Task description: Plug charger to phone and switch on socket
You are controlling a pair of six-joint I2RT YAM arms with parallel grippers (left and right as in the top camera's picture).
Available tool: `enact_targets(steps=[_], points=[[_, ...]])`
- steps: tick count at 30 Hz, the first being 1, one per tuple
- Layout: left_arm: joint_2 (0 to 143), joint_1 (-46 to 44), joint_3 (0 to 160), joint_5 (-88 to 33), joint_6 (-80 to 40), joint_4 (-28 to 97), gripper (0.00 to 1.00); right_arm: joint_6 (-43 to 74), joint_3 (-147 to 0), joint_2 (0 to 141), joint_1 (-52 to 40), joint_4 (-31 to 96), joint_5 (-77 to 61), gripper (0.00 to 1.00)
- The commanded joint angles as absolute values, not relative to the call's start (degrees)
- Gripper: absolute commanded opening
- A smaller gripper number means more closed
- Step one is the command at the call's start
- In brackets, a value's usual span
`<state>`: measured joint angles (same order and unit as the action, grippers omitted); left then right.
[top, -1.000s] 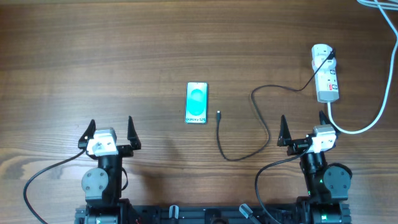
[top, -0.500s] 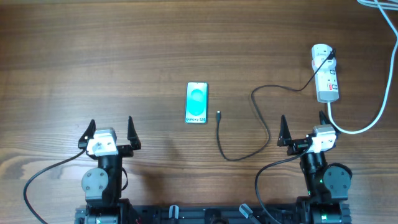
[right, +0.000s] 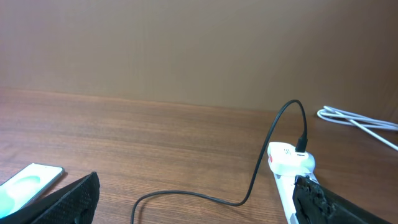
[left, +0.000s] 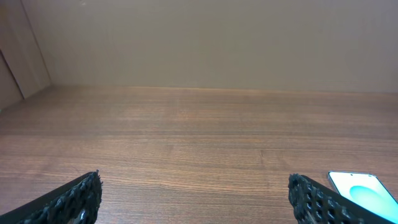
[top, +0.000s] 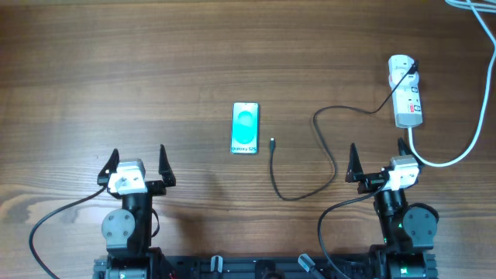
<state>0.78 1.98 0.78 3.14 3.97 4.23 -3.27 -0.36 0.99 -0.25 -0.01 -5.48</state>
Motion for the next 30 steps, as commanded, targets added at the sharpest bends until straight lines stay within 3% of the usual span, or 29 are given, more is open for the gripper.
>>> enact_targets(steps=[1, 13, 19, 22, 30], points=[[0.2, 1.6, 0.3, 2.6, 3.4, 4.0, 1.0, -2.9, -0.3, 0.6, -0.5, -0.1, -4.5, 1.0], [0.2, 1.6, 0.3, 0.2, 2.1, 4.2, 1.0, -2.9, -0.3, 0.6, -0.5, -0.1, -4.5, 1.0], [0.4, 1.6, 0.3, -22.7, -23.8, 2.0, 1.0, -2.9, -0.3, 0.6, -0.5, -0.1, -4.5, 1.0], [0.4, 1.6, 0.3, -23.6, -29.2, -1.1, 1.0, -2.9, -0.3, 0.6, -0.5, -0.1, -4.5, 1.0], [0.4, 1.6, 0.7, -26.0, -29.6, -20.6, 1.0, -2.9, -0.3, 0.6, -0.5, -0.1, -4.5, 1.0]])
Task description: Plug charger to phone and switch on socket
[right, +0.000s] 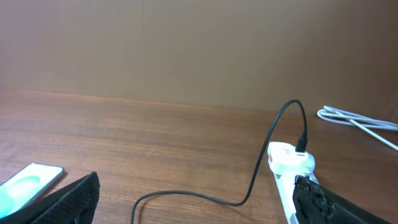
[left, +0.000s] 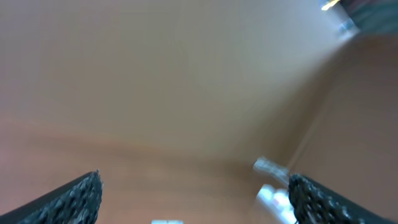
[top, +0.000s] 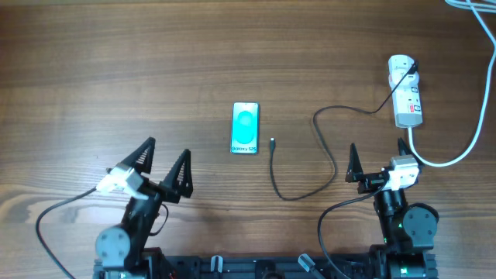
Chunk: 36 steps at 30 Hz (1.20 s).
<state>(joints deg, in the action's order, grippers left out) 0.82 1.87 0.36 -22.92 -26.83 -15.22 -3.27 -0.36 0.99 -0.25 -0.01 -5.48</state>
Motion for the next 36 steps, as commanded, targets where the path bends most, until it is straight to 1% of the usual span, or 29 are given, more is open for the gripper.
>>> enact_targets(steps=[1, 4, 7, 10, 11, 13, 16, 17, 18, 20, 22, 24, 26, 30, 32, 36], points=[[0.4, 1.6, 1.2, -25.5, -29.1, -22.0, 1.0, -2.9, -0.3, 0.6, -0.5, -0.1, -4.5, 1.0], [1.0, 1.6, 4.6, -23.7, -28.7, -22.1, 1.0, -2.9, -0.3, 0.6, -0.5, -0.1, -4.5, 1.0], [3.6, 1.6, 9.5, -23.6, -25.4, -21.5, 1.0, -2.9, -0.3, 0.6, -0.5, -0.1, -4.5, 1.0], [9.0, 1.6, 17.8, -23.6, -19.8, -16.4, 1.0, -2.9, -0.3, 0.6, -0.5, -0.1, -4.5, 1.0], [11.7, 1.6, 21.8, -23.6, -17.6, -12.8, 1.0, -2.9, -0.3, 0.6, -0.5, -0.1, -4.5, 1.0], [17.3, 1.6, 29.6, -22.9, -14.7, -4.1, 1.0, -2.9, -0.3, 0.6, -0.5, -0.1, -4.5, 1.0], [27.3, 1.6, 42.9, -22.7, -12.6, 12.8, 1.0, -2.9, -0.3, 0.6, -0.5, -0.1, -4.5, 1.0], [35.8, 1.6, 53.2, -22.4, -11.9, 25.7, 1.0, -2.9, -0.3, 0.6, -0.5, -0.1, -4.5, 1.0], [39.1, 1.6, 57.0, -22.4, -11.9, 30.5, 1.0, -2.9, -0.3, 0.6, -0.5, -0.1, -4.5, 1.0], [48.9, 1.6, 68.5, -22.8, -12.0, 44.9, 1.0, -2.9, -0.3, 0.6, -0.5, -0.1, -4.5, 1.0], [56.7, 1.6, 77.3, -25.9, -12.3, 55.4, 1.0, -2.9, -0.3, 0.6, -0.5, -0.1, -4.5, 1.0], [63.1, 1.6, 84.1, -29.5, -13.7, 62.2, 1.0, -2.9, -0.3, 0.6, -0.5, -0.1, -4.5, 1.0], [67.8, 1.6, 88.1, -32.6, -15.1, 67.3, 1.0, -2.9, -0.3, 0.6, -0.5, -0.1, -4.5, 1.0], [74.3, 0.3, 89.1, -37.2, -15.5, 69.5, 1.0, -2.9, -0.3, 0.6, -0.5, -0.1, -4.5, 1.0], [76.4, -1.4, 89.1, -36.2, -16.1, 70.8, 1.0, -2.9, -0.3, 0.6, -0.5, -0.1, -4.5, 1.0], [81.0, -7.7, 89.1, -27.7, -20.0, 73.7, 1.0, -2.9, -0.3, 0.6, -0.5, -0.1, -4.5, 1.0]])
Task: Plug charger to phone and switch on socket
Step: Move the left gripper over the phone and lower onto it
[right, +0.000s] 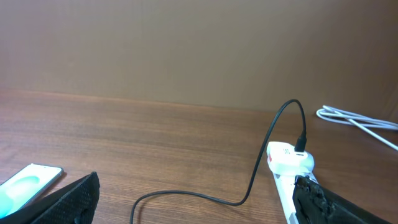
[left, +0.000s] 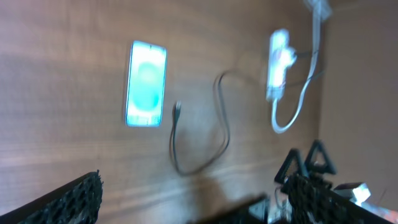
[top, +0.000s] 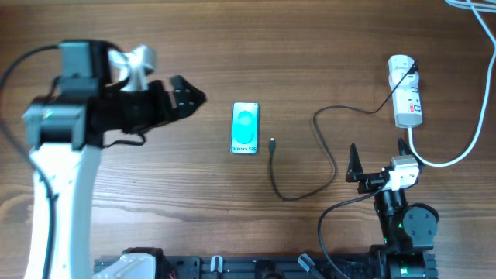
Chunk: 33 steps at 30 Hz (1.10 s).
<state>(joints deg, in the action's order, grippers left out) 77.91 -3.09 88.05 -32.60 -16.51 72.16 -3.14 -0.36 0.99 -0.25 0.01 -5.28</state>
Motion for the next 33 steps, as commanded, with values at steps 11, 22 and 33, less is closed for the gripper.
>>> enact_targets(steps=[11, 22, 33], points=[[99.0, -19.0, 101.4, -11.5, -23.4, 86.0, 1.0, -2.9, -0.3, 0.6, -0.5, -0.1, -4.5, 1.0], [113.0, -26.7, 102.3, -3.1, -26.0, 78.9, 1.0, -2.9, -0.3, 0.6, -0.5, -0.1, -4.5, 1.0], [114.5, -29.0, 99.4, -3.3, -26.0, 68.8, 1.0, -2.9, -0.3, 0.6, -0.5, -0.1, -4.5, 1.0]])
